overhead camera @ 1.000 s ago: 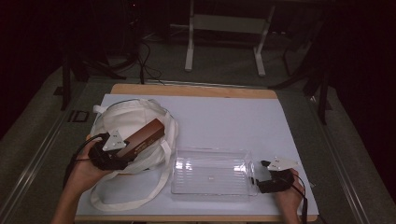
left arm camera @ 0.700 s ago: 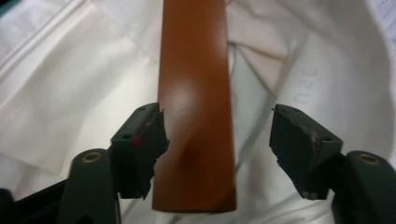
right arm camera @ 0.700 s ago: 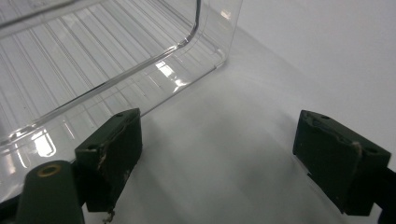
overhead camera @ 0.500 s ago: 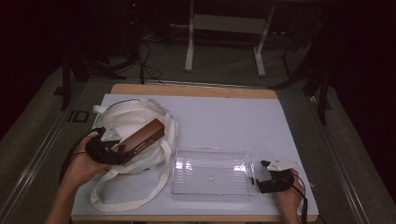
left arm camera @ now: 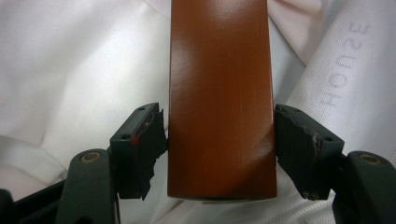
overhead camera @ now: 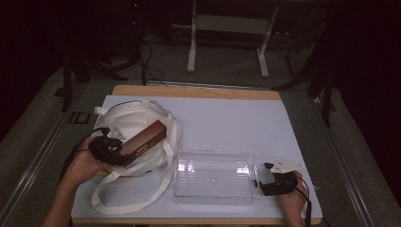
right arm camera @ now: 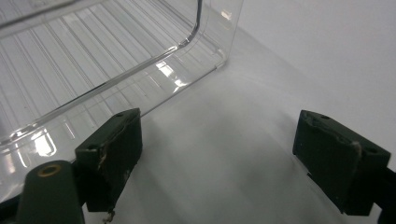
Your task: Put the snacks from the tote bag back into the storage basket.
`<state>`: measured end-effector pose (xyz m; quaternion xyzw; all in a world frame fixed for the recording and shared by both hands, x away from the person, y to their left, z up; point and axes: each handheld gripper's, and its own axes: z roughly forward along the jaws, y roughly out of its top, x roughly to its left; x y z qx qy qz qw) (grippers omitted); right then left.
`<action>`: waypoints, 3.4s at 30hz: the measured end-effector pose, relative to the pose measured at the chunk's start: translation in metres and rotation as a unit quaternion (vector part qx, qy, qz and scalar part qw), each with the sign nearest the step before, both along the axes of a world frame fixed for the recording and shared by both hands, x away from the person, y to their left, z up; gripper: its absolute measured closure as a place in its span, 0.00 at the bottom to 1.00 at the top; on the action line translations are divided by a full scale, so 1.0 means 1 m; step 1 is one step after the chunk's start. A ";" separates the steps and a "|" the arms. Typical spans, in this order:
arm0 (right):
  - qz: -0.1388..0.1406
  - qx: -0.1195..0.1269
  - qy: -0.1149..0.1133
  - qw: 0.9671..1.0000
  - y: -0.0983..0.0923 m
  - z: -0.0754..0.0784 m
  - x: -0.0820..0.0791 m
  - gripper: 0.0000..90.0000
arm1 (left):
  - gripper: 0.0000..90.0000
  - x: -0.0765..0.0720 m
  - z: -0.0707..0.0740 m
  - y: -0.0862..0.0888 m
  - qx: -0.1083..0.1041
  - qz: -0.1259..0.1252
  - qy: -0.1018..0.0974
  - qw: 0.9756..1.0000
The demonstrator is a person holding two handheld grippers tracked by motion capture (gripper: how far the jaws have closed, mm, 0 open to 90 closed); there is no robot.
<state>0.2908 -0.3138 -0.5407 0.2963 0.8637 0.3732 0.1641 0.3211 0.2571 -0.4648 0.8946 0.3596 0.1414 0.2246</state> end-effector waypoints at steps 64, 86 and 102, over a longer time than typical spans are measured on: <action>0.001 0.001 0.002 1.000 0.000 0.000 0.000 0.17 | 0.49 0.018 -0.002 -0.011 0.039 -0.032 0.072 0.996; 0.001 0.000 0.002 1.000 0.000 0.000 0.000 0.17 | 0.49 -0.001 0.030 0.001 0.025 -0.057 0.028 0.998; 0.001 0.001 0.001 1.000 0.000 0.000 0.000 0.17 | 0.49 -0.009 0.045 0.005 0.010 -0.069 0.006 0.998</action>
